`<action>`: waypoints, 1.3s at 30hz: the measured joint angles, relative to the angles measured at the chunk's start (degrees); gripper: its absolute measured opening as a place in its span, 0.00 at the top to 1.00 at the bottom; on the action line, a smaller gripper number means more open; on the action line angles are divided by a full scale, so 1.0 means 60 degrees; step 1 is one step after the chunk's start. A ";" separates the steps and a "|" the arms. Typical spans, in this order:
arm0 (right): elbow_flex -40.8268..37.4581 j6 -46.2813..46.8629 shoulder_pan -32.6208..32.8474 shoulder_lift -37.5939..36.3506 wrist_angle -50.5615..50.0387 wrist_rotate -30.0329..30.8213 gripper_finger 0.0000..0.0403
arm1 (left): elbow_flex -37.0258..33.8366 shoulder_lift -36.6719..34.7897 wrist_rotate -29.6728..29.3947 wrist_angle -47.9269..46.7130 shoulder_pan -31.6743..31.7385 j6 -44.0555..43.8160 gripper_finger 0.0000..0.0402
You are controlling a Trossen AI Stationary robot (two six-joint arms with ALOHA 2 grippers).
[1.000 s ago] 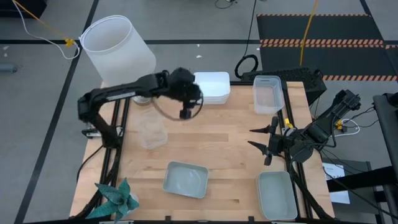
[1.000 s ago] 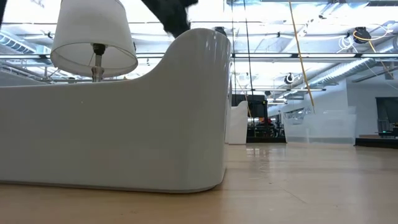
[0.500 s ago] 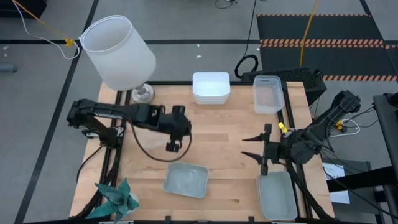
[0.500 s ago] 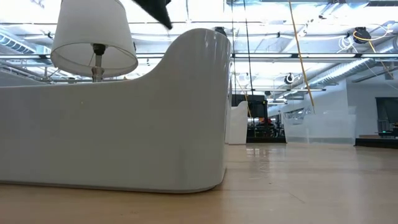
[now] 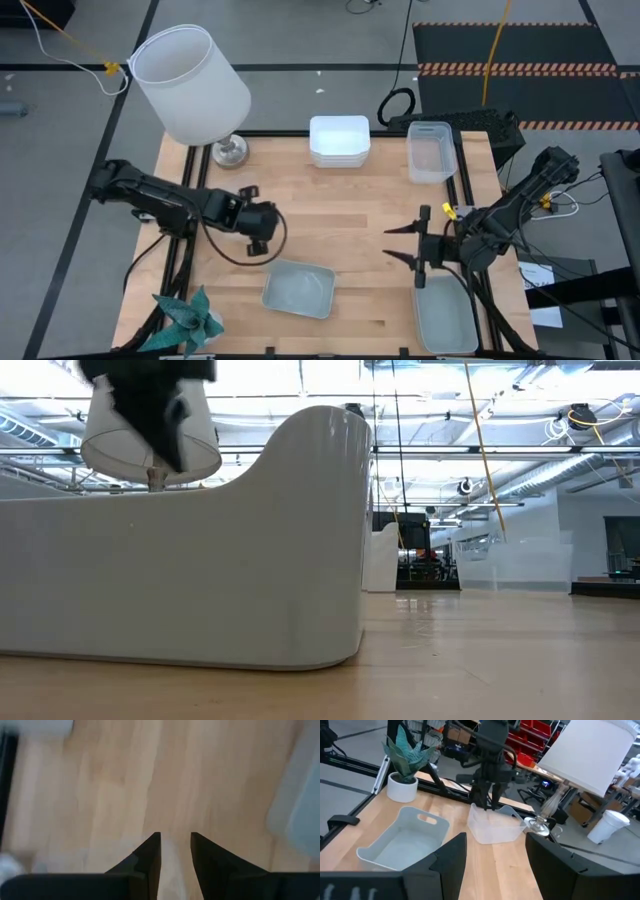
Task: Stack baskets by color
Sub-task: Stack the left transparent bin on the transparent bins
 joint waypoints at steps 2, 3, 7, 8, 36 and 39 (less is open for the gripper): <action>0.0000 -0.0096 -0.0023 -0.0077 0.0010 -0.0001 0.51 | -0.0426 -0.0295 -0.0025 -0.0060 0.0014 -0.0685 0.69; 0.0000 -0.0107 -0.0037 -0.0101 0.0011 0.0000 0.51 | -0.0640 -0.0390 -0.0048 -0.0128 0.0015 -0.1085 0.67; 0.0000 -0.0151 -0.0081 -0.0117 -0.0055 -0.0004 0.51 | -0.1371 -0.0672 -0.0045 -0.0829 0.0008 -0.2412 0.56; 0.0000 -0.0152 -0.0081 -0.0117 -0.0050 -0.0004 0.51 | -0.1502 -0.0734 -0.0042 -0.0924 -0.0021 -0.2661 0.54; 0.0000 -0.0227 -0.0081 -0.0113 0.0014 -0.0011 0.51 | -0.2416 -0.0883 0.0117 -0.1403 -0.2738 -0.3353 0.53; 0.0000 -0.0254 -0.0081 -0.0113 0.0040 -0.0014 0.51 | -0.2874 -0.0877 0.0079 -0.1407 -0.2625 -0.3385 0.54</action>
